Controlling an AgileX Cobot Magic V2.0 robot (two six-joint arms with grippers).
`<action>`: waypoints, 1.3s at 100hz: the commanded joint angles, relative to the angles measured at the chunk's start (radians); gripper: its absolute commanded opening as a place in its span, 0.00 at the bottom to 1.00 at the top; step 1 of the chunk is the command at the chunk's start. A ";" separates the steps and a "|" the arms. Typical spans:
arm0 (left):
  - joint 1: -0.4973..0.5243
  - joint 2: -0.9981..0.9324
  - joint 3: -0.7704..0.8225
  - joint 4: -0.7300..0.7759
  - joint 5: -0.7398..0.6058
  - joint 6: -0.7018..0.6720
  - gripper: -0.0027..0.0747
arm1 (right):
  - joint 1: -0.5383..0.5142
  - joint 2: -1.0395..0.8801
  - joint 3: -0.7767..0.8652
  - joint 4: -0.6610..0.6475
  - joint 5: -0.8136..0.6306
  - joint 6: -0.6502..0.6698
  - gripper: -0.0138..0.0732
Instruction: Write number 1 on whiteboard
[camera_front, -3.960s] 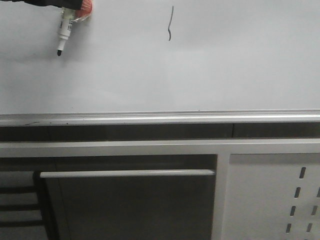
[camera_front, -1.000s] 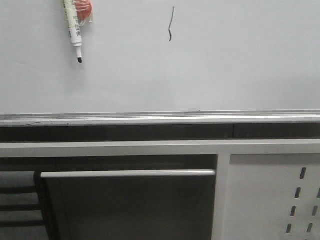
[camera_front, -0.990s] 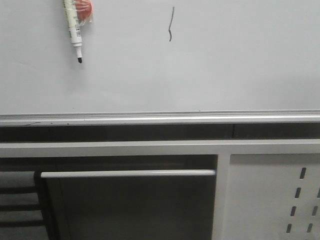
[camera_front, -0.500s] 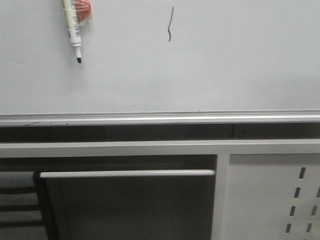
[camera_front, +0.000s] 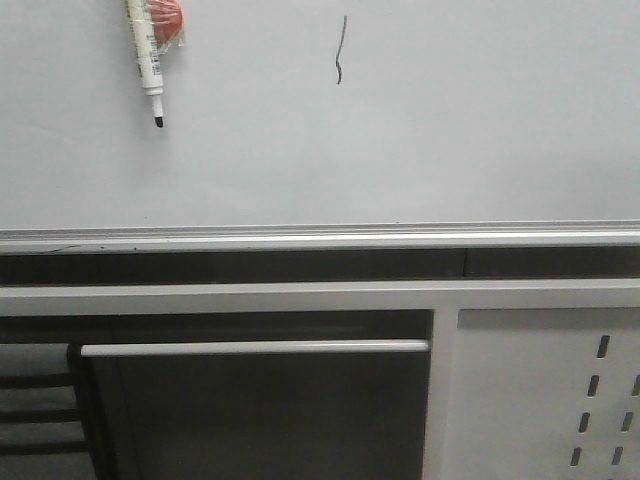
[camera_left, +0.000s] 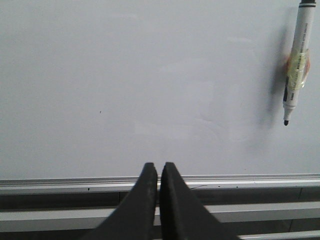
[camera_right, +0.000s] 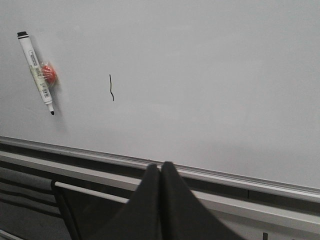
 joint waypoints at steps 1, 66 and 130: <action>0.001 -0.022 0.042 0.000 -0.071 -0.012 0.01 | -0.007 -0.012 -0.024 0.018 -0.067 -0.006 0.09; -0.001 -0.022 0.042 -0.002 -0.073 -0.012 0.01 | -0.007 -0.012 -0.024 0.018 -0.067 -0.006 0.09; -0.001 -0.022 0.042 -0.002 -0.073 -0.012 0.01 | -0.080 -0.016 0.257 -0.542 -0.393 0.409 0.09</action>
